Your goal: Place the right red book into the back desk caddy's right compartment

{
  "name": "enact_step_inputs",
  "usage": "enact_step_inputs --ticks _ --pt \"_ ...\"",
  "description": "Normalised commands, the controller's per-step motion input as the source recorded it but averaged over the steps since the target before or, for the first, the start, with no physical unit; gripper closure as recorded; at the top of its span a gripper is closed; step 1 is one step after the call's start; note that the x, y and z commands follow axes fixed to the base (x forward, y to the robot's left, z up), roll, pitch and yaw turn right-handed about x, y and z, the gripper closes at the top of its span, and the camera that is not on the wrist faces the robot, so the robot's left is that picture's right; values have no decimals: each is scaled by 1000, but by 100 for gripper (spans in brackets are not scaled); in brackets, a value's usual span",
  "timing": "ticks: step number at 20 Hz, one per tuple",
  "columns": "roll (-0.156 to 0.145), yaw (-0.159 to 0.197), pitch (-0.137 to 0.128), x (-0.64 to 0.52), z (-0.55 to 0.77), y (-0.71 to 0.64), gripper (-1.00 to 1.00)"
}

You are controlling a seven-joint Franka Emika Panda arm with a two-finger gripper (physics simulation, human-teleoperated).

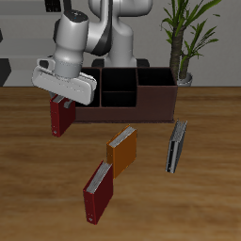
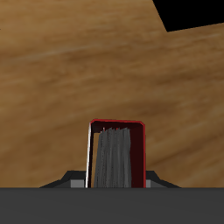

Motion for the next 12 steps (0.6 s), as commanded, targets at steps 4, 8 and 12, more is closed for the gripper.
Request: enact_step_inputs --ticks 4,8,12 --pt "30 49 -51 -116 556 442 100" --pt "60 98 -84 -305 801 775 100" --pt "14 82 -28 -245 427 482 100"
